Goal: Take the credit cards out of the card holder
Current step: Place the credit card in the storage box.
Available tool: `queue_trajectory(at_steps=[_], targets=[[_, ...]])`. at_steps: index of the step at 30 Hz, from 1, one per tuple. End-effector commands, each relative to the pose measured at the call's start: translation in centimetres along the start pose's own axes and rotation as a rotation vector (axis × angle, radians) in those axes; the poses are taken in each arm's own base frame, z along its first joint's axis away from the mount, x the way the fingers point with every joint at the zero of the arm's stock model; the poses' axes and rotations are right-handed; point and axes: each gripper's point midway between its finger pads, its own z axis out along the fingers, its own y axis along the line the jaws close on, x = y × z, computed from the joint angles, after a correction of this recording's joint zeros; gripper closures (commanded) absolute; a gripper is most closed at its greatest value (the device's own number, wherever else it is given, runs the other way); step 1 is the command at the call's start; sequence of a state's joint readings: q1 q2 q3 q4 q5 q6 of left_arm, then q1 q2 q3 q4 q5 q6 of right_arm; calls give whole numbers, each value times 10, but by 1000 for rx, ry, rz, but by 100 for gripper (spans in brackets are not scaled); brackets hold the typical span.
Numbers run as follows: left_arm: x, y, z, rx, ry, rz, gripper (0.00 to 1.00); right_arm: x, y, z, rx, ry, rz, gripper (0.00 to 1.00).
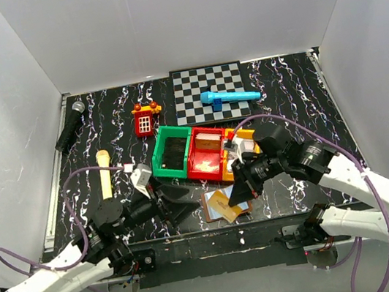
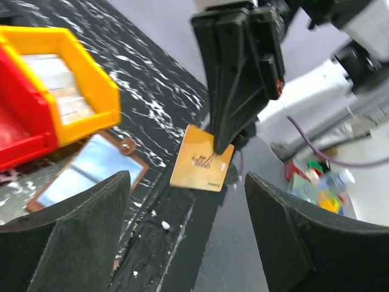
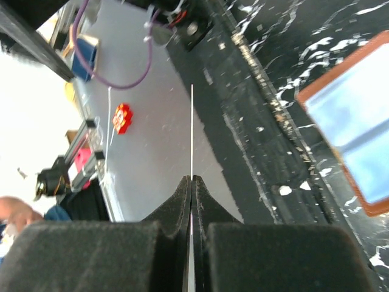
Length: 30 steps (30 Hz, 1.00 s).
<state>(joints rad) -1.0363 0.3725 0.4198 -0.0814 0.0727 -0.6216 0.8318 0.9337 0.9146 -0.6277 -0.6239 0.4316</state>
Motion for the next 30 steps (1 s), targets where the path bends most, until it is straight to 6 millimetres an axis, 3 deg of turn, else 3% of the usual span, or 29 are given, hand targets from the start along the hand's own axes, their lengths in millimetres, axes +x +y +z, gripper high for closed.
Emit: queue_trajectory(at_steps=[1, 7, 13, 18, 19, 21, 23, 25, 27, 30], targets=[[18, -39, 11, 243, 135, 80, 28, -1, 44, -1, -172, 35, -118, 99], [25, -42, 25, 265, 201, 80, 40, -1, 56, 6, -168, 53, -155, 99], [34, -50, 26, 325, 252, 80, 57, 0, 56, 7, -152, 60, -164, 99], [38, -52, 23, 350, 253, 70, 85, -2, 56, 9, -150, 61, -167, 99], [38, -52, 22, 353, 254, 71, 95, -3, 56, 9, -147, 58, -168, 99], [39, -51, 21, 354, 252, 68, 100, -6, 54, 7, -125, 40, -174, 99], [40, -50, 20, 351, 243, 67, 100, -18, 41, 4, -22, -27, -174, 76], [38, -47, 19, 337, 222, 63, 100, -27, 28, 0, 71, -108, -146, 64], [37, -45, 17, 324, 203, 56, 100, -33, 26, -1, 67, -194, -147, 28], [33, -43, 14, 310, 167, 44, 100, -53, 16, -21, 179, -320, -129, 24]])
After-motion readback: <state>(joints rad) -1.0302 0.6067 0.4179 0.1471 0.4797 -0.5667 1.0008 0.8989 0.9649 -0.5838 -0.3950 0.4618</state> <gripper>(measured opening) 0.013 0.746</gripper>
